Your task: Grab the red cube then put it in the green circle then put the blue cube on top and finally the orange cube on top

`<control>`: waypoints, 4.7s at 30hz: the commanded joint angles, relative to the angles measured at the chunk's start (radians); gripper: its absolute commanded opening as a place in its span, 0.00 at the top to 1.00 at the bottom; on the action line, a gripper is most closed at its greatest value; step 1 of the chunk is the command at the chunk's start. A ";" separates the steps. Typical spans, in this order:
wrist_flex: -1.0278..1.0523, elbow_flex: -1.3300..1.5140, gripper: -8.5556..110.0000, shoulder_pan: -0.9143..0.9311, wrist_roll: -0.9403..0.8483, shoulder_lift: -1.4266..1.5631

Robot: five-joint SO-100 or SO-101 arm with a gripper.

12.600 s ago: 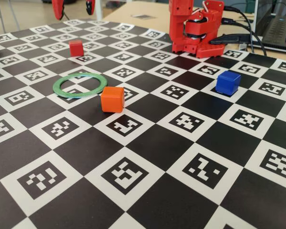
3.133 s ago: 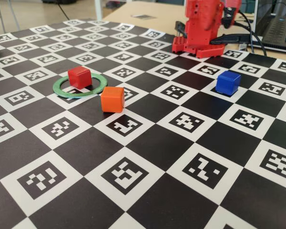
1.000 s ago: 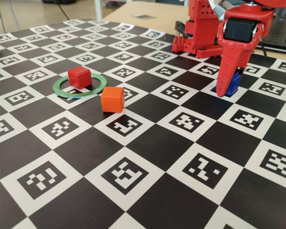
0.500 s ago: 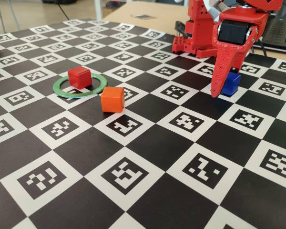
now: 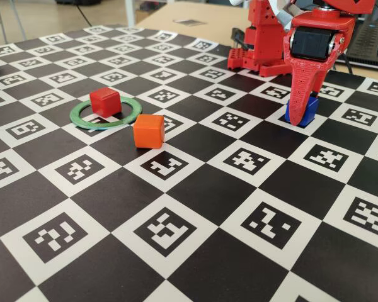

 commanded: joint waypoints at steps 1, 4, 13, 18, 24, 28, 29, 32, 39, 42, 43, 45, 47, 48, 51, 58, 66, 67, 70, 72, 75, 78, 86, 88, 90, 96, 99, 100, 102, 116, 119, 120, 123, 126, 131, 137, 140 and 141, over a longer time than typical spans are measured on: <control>-0.006 -0.012 0.78 0.000 -0.009 0.055; -0.006 -0.015 0.79 0.000 -0.014 0.055; -0.011 -0.026 0.82 0.009 -0.029 0.066; 0.037 -0.092 0.85 0.064 -0.072 0.078; 0.209 -0.275 0.86 0.187 -0.127 0.098; 0.337 -0.374 0.87 0.313 -0.238 0.095; 0.360 -0.394 0.87 0.357 -0.270 0.091; 0.430 -0.486 0.88 0.494 -0.382 0.063; 0.546 -0.718 0.89 0.790 -0.678 -0.032; 0.558 -0.805 0.89 0.900 -0.759 -0.081; 0.555 -0.828 0.89 0.933 -0.781 -0.097; 0.554 -0.881 0.89 0.982 -0.819 -0.129; 0.557 -0.936 0.89 1.017 -0.848 -0.164; 0.563 -0.969 0.89 1.028 -0.861 -0.186; 0.606 -1.083 0.89 1.048 -0.900 -0.261; 0.736 -1.335 0.89 1.071 -0.977 -0.453; 0.723 -1.368 0.89 1.091 -1.006 -0.535; 0.718 -1.368 0.89 1.092 -1.009 -0.543; 0.701 -1.351 0.89 1.094 -1.017 -0.557; 0.687 -1.333 0.89 1.092 -1.020 -0.561; 0.653 -1.296 0.89 1.089 -1.020 -0.563; 0.617 -1.259 0.89 1.091 -1.020 -0.565; 0.506 -1.127 0.89 1.103 -1.017 -0.534; 0.485 -1.098 0.89 1.103 -1.012 -0.522; 0.477 -1.089 0.89 1.103 -1.008 -0.522; 0.460 -1.074 0.89 1.104 -0.976 -0.518; 0.448 -1.066 0.89 1.106 -0.951 -0.502; 0.442 -1.057 0.89 1.106 -0.945 -0.491; 0.426 -1.032 0.89 1.103 -0.937 -0.466; 0.402 -0.986 0.89 1.097 -0.927 -0.439; 0.399 -0.986 0.89 1.097 -0.931 -0.437; 0.397 -0.986 0.89 1.097 -0.933 -0.437; 0.396 -0.986 0.89 1.097 -0.933 -0.439; 0.391 -0.983 0.89 1.095 -0.934 -0.442; 0.379 -0.976 0.89 1.092 -0.934 -0.445; 0.367 -0.969 0.89 1.092 -0.940 -0.449; 0.367 -0.965 0.89 1.089 -0.948 -0.451; 0.367 -0.963 0.89 1.089 -0.950 -0.451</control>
